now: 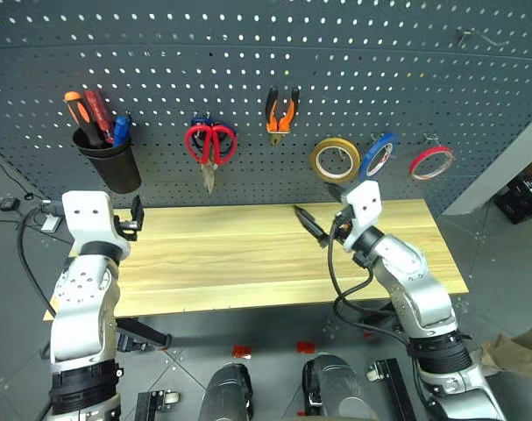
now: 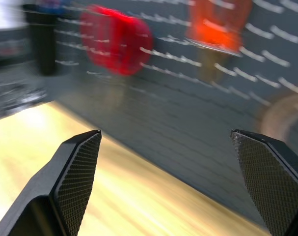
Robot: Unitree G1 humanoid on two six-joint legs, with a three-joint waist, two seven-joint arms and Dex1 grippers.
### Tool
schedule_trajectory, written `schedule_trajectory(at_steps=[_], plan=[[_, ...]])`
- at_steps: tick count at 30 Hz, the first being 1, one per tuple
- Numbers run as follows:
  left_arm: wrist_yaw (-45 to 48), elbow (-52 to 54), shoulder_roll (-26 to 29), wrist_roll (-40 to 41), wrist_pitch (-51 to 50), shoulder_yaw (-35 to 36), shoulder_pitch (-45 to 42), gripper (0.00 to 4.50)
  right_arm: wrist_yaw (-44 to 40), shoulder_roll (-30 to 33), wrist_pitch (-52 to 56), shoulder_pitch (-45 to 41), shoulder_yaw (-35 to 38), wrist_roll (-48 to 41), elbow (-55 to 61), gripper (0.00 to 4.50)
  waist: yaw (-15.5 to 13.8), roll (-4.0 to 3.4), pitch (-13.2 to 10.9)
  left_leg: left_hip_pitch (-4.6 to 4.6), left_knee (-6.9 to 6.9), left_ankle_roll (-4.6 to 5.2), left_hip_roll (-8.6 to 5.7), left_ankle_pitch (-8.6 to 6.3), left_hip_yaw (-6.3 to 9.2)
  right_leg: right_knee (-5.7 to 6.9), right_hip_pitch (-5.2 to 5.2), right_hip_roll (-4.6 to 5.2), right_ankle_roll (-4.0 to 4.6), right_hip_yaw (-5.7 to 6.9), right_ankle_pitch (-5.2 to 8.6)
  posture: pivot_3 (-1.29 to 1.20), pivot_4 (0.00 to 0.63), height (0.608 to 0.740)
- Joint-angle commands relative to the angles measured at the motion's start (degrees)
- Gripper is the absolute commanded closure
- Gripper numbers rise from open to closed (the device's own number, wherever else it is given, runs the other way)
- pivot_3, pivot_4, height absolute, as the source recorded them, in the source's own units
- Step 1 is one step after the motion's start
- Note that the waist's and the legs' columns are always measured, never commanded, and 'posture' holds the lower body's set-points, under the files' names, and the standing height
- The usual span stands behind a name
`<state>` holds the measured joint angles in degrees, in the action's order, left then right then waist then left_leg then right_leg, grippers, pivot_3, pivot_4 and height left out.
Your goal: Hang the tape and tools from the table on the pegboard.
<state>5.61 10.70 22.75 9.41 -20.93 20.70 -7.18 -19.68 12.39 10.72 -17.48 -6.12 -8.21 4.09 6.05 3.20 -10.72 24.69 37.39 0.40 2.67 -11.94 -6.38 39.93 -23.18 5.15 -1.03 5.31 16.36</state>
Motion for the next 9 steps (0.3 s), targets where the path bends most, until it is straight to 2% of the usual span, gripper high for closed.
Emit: schedule_trajectory(at_steps=[1, 5, 9], plan=[[-1.1, -0.5, -1.8, 1.8, 0.6, 2.5, 0.6, 1.16, 5.1, -0.5, -7.7, 0.1, 4.1, 2.8, -8.6, 0.00, 0.0, -0.03, 0.4, 0.00, 0.02, -0.01, 0.03, 0.01, 0.02, 0.01, 0.00, -0.03, 0.05, 0.01, -0.03, -0.16, 0.102, 0.740], [-1.0, -2.5, -3.3, 2.3, 1.7, 3.2, 2.4, 1.16, 9.0, 0.3, -12.5, -1.2, 7.6, 4.3, -21.5, 0.00, 0.0, -0.18, 1.7, -0.04, 0.03, -0.06, 0.06, 0.05, 0.05, 0.04, 0.01, -0.10, 0.09, -0.02, -0.05, -0.15, 0.086, 0.740], [-1.5, -2.9, -3.8, 1.1, 3.5, 2.6, 3.7, 1.16, 10.4, 1.3, -16.4, -3.5, 9.7, 4.9, -29.4, 0.00, 0.1, -0.39, 2.2, -0.07, 0.03, -0.05, 0.05, 0.05, 0.02, 0.04, 0.03, -0.11, 0.09, -0.07, -0.05, -0.13, 0.068, 0.740]])
